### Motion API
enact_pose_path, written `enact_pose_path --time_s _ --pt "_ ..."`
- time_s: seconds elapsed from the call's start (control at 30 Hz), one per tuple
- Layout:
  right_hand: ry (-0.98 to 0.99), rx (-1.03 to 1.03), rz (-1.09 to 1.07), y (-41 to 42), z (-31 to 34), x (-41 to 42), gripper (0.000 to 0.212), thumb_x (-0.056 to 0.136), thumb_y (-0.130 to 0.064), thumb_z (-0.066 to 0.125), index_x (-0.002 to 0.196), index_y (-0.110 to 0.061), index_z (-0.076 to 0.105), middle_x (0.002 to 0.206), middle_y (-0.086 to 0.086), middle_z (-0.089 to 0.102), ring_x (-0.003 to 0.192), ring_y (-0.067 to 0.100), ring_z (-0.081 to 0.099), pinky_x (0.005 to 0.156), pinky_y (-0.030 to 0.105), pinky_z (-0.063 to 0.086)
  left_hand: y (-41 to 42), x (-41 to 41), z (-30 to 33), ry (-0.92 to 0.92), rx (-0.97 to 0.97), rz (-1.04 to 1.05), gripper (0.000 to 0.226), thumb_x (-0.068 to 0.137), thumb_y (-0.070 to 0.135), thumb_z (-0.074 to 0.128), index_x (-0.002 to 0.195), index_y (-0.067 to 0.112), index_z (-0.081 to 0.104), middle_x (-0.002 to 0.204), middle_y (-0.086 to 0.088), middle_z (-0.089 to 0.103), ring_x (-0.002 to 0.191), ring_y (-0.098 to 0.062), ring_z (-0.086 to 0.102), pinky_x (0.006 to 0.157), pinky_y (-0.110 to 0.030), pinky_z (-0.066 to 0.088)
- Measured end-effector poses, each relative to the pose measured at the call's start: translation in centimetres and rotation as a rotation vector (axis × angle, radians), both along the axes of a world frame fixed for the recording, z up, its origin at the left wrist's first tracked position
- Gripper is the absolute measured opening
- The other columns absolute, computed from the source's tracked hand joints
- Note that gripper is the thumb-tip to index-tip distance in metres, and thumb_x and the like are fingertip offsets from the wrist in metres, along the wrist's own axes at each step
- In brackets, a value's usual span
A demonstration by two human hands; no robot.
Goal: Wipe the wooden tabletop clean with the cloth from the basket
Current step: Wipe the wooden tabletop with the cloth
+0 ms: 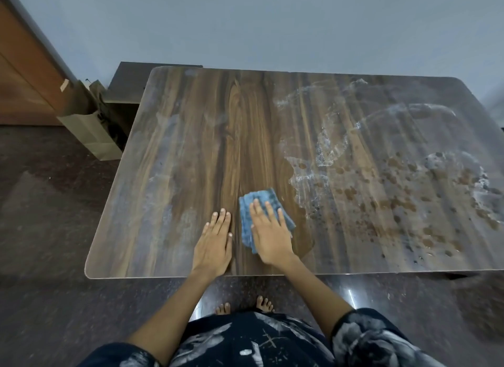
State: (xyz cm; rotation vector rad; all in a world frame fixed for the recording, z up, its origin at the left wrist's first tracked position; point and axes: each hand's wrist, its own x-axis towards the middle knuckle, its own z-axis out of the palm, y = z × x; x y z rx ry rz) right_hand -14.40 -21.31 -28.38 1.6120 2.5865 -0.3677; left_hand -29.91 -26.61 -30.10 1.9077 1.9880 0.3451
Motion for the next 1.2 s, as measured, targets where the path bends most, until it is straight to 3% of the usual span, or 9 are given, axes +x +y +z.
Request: enact_pose_path --time_s 0.1,0.23,0.4,0.57,0.73,0.8,0.87,0.97,1.2 --pt "-0.046 0.016 0.165 -1.8 -0.9 3.0 0.061 0.087 -0.032 0.045 0.143 -0.014 0.033 0.148 0.0 0.039 0.137 0.021 0.033 0.114 0.044 0.025 1.0 1.2 0.2 -0.002 0.01 0.043 0.072 0.084 0.043 -0.003 0.146 0.01 0.013 0.154 0.0 0.006 0.137 -0.006 -0.007 0.112 -0.025 -0.002" --pt "-0.043 0.01 0.203 -2.9 -1.2 7.7 0.052 0.093 -0.031 0.029 0.142 -0.017 0.032 0.146 -0.003 0.041 0.136 0.016 0.033 0.112 0.035 0.01 2.3 3.5 0.1 0.012 0.021 0.043 0.069 0.086 0.041 0.0 0.146 0.009 0.015 0.153 0.0 0.002 0.139 -0.01 -0.006 0.113 -0.027 0.0" --pt "-0.021 0.05 0.059 1.2 -0.9 10.0 0.051 0.098 -0.032 0.019 0.144 -0.02 0.036 0.147 -0.005 0.04 0.138 0.013 0.026 0.114 0.036 0.015 4.2 6.5 0.0 0.008 0.039 0.042 0.068 0.085 0.037 0.002 0.145 0.009 0.02 0.154 -0.004 0.012 0.138 -0.011 -0.001 0.113 -0.028 0.004" --pt "0.043 0.035 -0.064 7.3 -0.8 8.4 0.063 0.092 -0.039 -0.006 0.151 -0.02 0.006 0.158 -0.006 0.007 0.146 0.017 -0.001 0.112 0.033 -0.01 5.1 8.3 -0.2 0.002 0.032 0.05 0.07 0.083 0.041 0.001 0.146 0.012 0.016 0.155 -0.001 0.008 0.137 -0.007 -0.007 0.112 -0.026 -0.001" --pt "0.013 0.009 -0.061 10.0 -0.5 5.9 0.052 0.101 -0.033 0.008 0.151 -0.019 0.002 0.158 -0.005 0.001 0.145 0.02 -0.006 0.113 0.036 -0.012 6.5 8.6 0.0 -0.017 0.036 0.084 0.07 0.084 0.043 0.003 0.146 0.012 0.016 0.154 -0.001 0.009 0.137 -0.007 -0.007 0.112 -0.026 -0.001" --pt "0.048 0.012 0.006 9.9 -0.4 6.3 0.06 0.095 -0.038 -0.002 0.15 -0.017 0.007 0.158 -0.004 0.008 0.145 0.019 -0.003 0.113 0.036 -0.01 7.4 8.6 0.0 -0.005 0.036 0.082 0.07 0.084 0.042 0.002 0.146 0.013 0.014 0.153 0.001 0.005 0.137 -0.008 -0.007 0.112 -0.026 -0.002" --pt "0.05 0.017 0.08 9.5 -0.6 7.5 0.06 0.095 -0.038 0.006 0.149 -0.016 0.019 0.155 -0.002 0.021 0.144 0.017 0.005 0.116 0.037 0.001 8.5 8.6 0.0 0.006 0.024 0.081 0.068 0.084 0.04 0.002 0.146 0.013 0.014 0.151 0.003 0.003 0.139 -0.011 -0.003 0.112 -0.026 -0.002" --pt "-0.023 0.076 0.106 8.7 -0.7 9.5 0.051 0.094 -0.032 0.027 0.142 -0.017 0.036 0.146 -0.003 0.04 0.137 0.013 0.023 0.117 0.04 0.019 10.6 8.3 0.0 0.05 0.017 0.097 0.059 0.09 0.034 0.013 0.143 0.01 0.025 0.151 -0.004 0.022 0.139 -0.016 0.01 0.111 -0.033 0.01" --pt "-0.015 0.028 -0.127 13.5 -0.6 8.9 0.057 0.09 -0.032 0.032 0.145 -0.017 0.029 0.15 0.005 0.032 0.137 0.023 0.031 0.112 0.038 0.014 17.3 7.0 0.6 0.108 -0.022 -0.015 0.051 0.09 0.03 0.029 0.135 0.011 0.043 0.141 -0.007 0.044 0.131 -0.021 0.039 0.104 -0.038 0.029"
